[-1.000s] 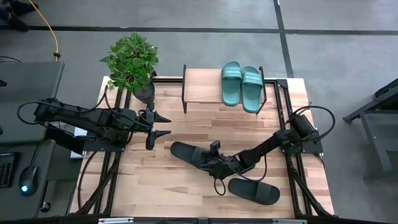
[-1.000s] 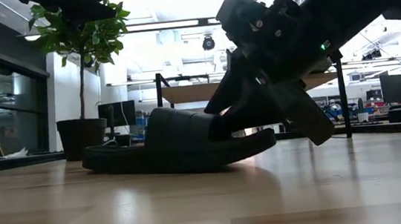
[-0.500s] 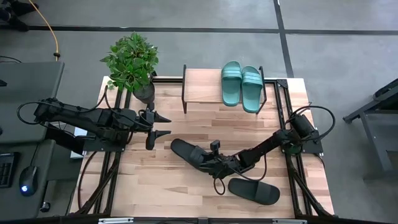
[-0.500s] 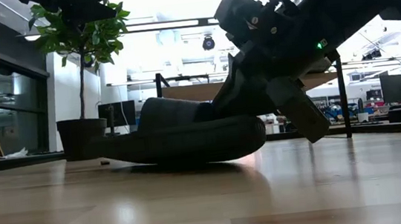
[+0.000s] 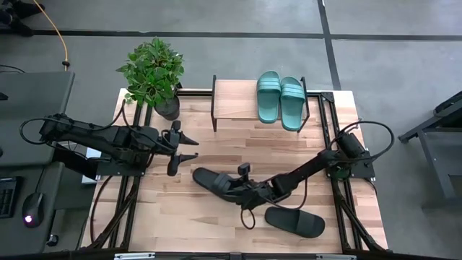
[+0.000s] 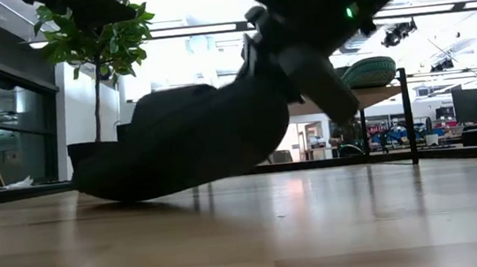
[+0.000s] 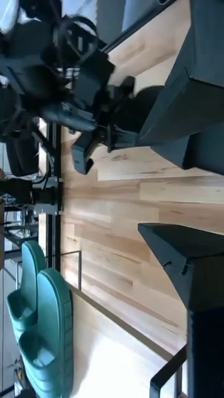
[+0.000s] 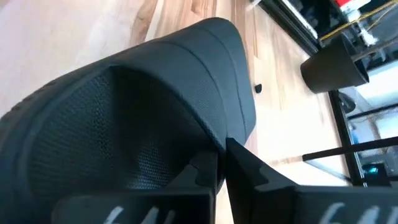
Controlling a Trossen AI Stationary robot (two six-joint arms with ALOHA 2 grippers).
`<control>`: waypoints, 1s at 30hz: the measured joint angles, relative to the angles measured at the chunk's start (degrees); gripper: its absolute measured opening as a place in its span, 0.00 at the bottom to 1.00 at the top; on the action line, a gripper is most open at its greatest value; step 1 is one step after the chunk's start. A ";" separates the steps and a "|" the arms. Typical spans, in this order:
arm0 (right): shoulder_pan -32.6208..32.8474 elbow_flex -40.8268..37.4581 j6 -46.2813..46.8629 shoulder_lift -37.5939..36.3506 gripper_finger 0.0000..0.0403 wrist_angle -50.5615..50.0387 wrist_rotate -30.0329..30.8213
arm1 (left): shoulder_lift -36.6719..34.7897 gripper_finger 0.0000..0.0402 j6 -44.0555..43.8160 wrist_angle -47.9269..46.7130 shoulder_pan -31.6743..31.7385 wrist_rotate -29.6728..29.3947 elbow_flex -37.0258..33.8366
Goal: Pick and place slides into the shelf
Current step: Put the top black slide on the shelf
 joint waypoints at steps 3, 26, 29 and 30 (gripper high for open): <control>0.00 3.52 2.78 0.00 0.00 -6.63 -0.01 | 0.01 0.52 1.39 -1.24 0.00 1.30 0.00; 1.30 11.47 8.44 -12.54 0.00 -20.90 -1.04 | -4.72 0.52 9.84 -1.63 0.00 11.08 -0.02; 2.34 11.47 6.76 -15.18 0.00 -19.69 -0.38 | -7.29 0.52 11.27 -1.69 0.00 11.81 -0.02; 2.64 11.47 6.12 -15.93 0.00 -19.31 -0.44 | -8.15 0.52 11.57 -1.73 0.00 12.37 -0.02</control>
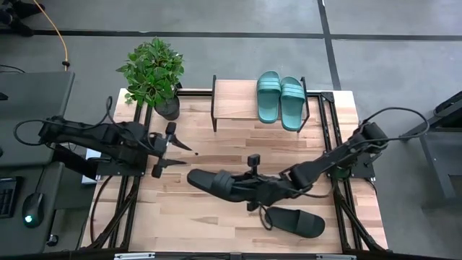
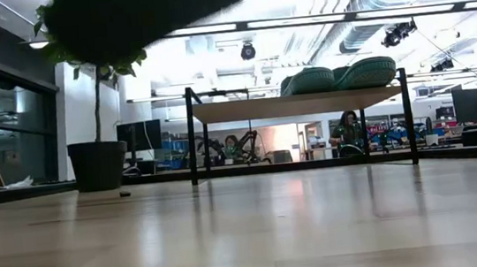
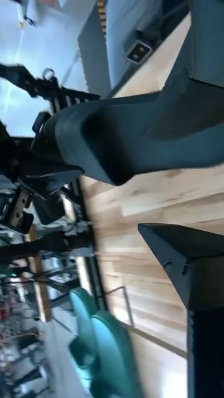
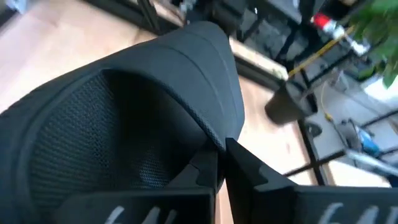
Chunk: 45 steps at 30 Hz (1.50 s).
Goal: Pick and place slides into the shelf
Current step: Put the top black slide on the shelf
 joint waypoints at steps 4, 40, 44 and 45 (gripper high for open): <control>1.06 0.00 -2.62 -2.82 0.00 3.62 -2.32 | -2.72 0.52 1.61 -0.02 0.00 1.89 0.00; -9.51 -0.07 -20.14 -9.36 0.00 28.66 -22.71 | 1.48 0.52 8.04 20.16 0.00 15.26 0.04; -10.28 -0.07 -19.44 -9.29 0.00 29.59 -25.20 | 1.56 0.52 9.01 20.17 0.00 15.28 0.04; -10.45 -0.07 -19.24 -9.10 0.00 29.84 -25.41 | 1.56 0.52 9.01 20.19 0.00 15.28 0.04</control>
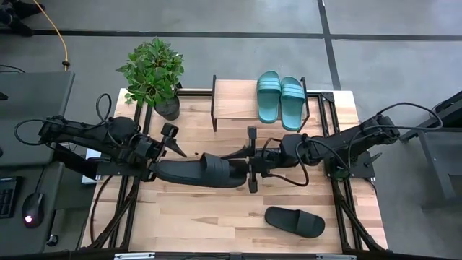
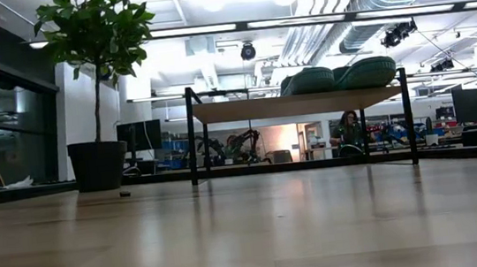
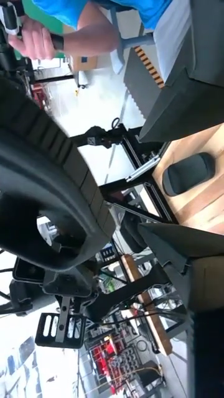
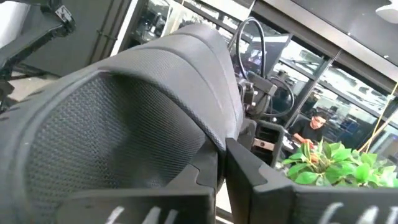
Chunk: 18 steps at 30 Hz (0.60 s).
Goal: Pick and place slides into the shelf
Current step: Put the top black slide on the shelf
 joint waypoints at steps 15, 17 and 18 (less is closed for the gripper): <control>-0.48 0.00 0.17 2.12 0.00 0.77 0.30 | 0.00 0.52 -0.02 2.04 0.00 3.40 0.00; -0.60 0.00 0.12 2.12 0.00 0.75 0.66 | 0.00 0.52 -0.03 2.04 0.00 3.41 0.00; -0.63 0.00 0.14 2.12 0.00 0.75 0.69 | 0.00 0.52 -0.02 2.05 0.00 3.41 0.00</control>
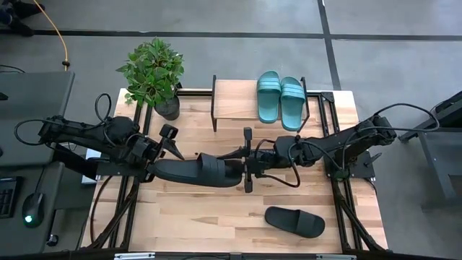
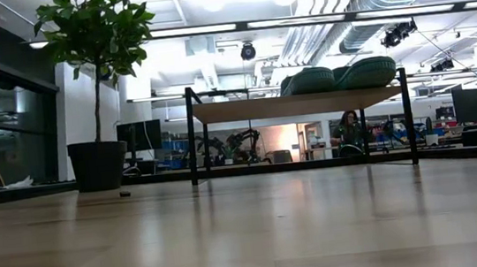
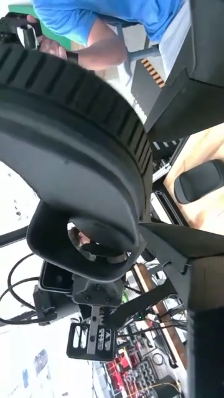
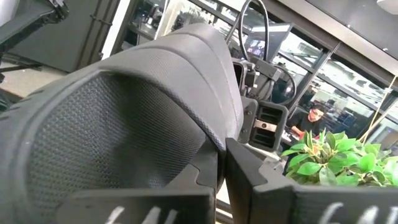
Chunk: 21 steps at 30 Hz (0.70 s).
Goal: Pick and place slides into the shelf
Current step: Put the top black slide on the shelf
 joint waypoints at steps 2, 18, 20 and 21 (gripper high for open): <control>-0.24 0.00 0.04 0.00 0.00 -0.01 -0.04 | 0.00 0.52 0.00 0.09 0.00 0.00 0.00; -1.08 0.00 1.01 2.53 0.00 -0.24 1.01 | 0.00 0.52 0.00 1.47 0.00 2.50 0.00; -1.14 0.00 1.05 2.64 0.00 -0.44 1.37 | -0.01 0.52 -0.01 1.47 -0.02 2.51 0.00; -1.14 0.00 1.03 2.79 0.00 0.08 1.57 | -0.02 0.52 -0.02 1.50 -0.02 2.49 0.00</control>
